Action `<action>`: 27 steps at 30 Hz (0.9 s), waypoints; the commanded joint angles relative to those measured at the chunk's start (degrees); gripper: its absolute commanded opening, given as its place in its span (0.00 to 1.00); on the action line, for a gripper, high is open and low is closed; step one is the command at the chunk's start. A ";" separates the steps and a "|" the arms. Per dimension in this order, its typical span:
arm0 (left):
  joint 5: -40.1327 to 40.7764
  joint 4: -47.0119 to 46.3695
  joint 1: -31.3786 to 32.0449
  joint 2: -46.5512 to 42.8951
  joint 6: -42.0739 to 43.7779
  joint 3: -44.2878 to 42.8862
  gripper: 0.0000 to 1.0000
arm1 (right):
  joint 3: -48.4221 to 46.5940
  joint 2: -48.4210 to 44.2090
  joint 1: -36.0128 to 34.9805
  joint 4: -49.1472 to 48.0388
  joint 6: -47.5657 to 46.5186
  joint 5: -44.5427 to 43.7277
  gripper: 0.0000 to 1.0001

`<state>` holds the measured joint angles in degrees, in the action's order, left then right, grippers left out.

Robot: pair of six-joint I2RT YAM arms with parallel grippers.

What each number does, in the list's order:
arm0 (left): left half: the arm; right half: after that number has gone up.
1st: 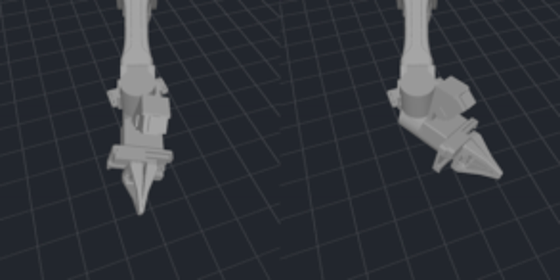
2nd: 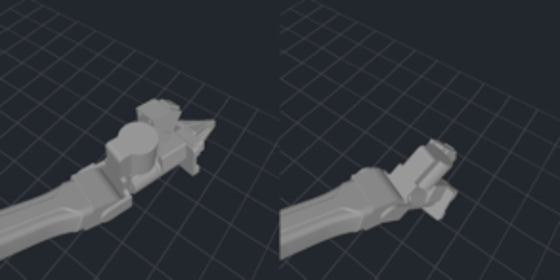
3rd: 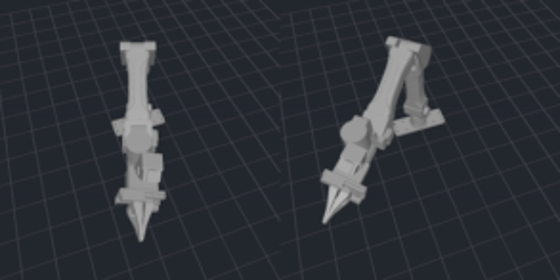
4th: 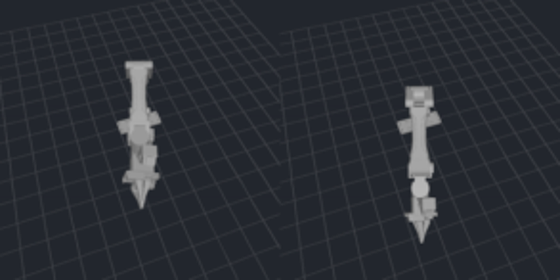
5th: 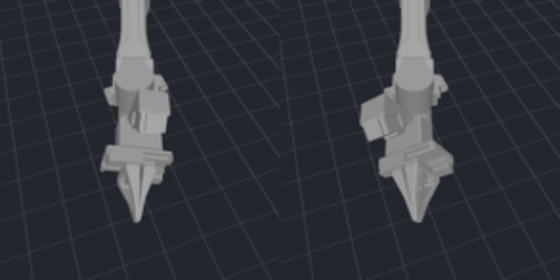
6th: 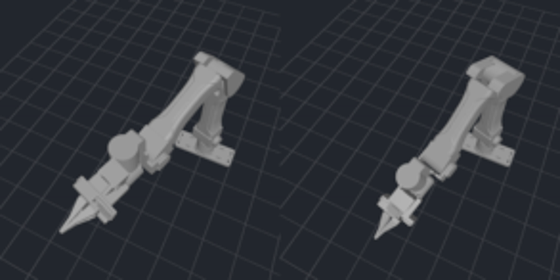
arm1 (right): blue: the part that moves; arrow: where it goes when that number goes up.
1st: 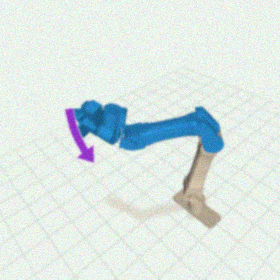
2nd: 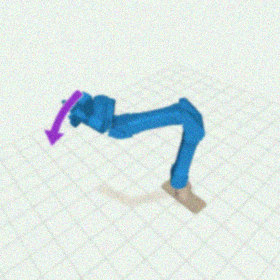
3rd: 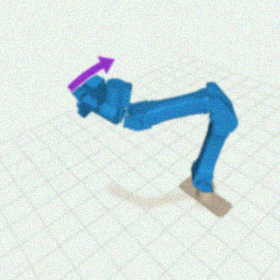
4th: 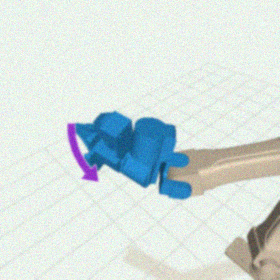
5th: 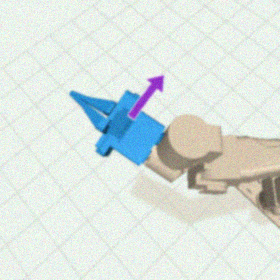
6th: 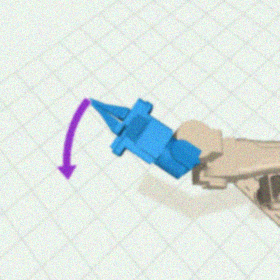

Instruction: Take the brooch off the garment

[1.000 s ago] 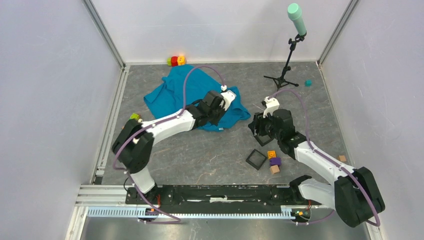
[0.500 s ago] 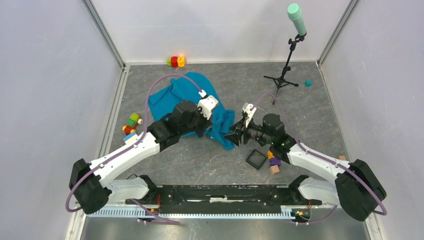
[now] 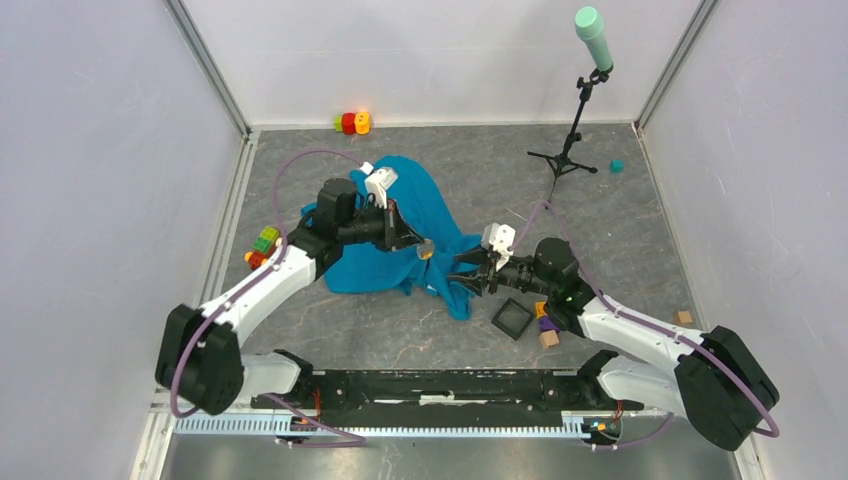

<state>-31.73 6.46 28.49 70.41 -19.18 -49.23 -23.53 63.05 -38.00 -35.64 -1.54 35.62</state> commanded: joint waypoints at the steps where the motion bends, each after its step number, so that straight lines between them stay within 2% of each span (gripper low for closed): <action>1: -18.40 -13.58 -2.21 5.64 -16.93 0.97 0.02 | 0.22 -0.11 -1.08 -2.39 -2.78 -5.70 0.50; 9: -22.83 -25.91 -3.50 6.61 -28.60 5.15 0.02 | -0.56 -0.09 -6.38 0.03 -12.32 -16.13 0.59; 12: -23.29 -28.77 -4.31 7.42 -31.62 6.09 0.02 | 2.56 -1.98 -8.62 -4.62 -15.35 -18.61 0.64; 13: -23.13 -29.46 -4.35 7.63 -32.11 6.25 0.02 | 3.90 -2.48 -9.52 -6.95 -16.05 -20.45 0.68; 15: -22.96 -29.40 -4.40 7.98 -32.41 6.08 0.02 | 4.67 -2.67 -10.76 -7.99 -17.30 -23.52 0.87; 16: -22.94 -29.29 -4.34 7.99 -32.39 6.07 0.02 | 4.14 -2.39 -11.19 -7.31 -17.71 -25.14 0.89; 19: -22.85 -28.21 -4.39 7.82 -31.64 6.08 0.02 | 3.23 -1.65 -11.85 -6.93 -18.82 -26.61 0.87; 23: -23.05 -27.27 -4.34 7.64 -30.84 6.16 0.02 | 1.59 0.04 -11.84 -7.30 -17.77 -25.00 0.75; 27: -24.36 -27.21 -4.40 7.70 -30.40 6.03 0.02 | -0.05 1.90 -11.84 -6.70 -17.71 -23.05 0.69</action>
<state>-52.93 -18.52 24.18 78.35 -48.38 -43.00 -20.10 63.55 -49.52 -40.03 -18.55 11.77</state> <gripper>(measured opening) 0.032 0.712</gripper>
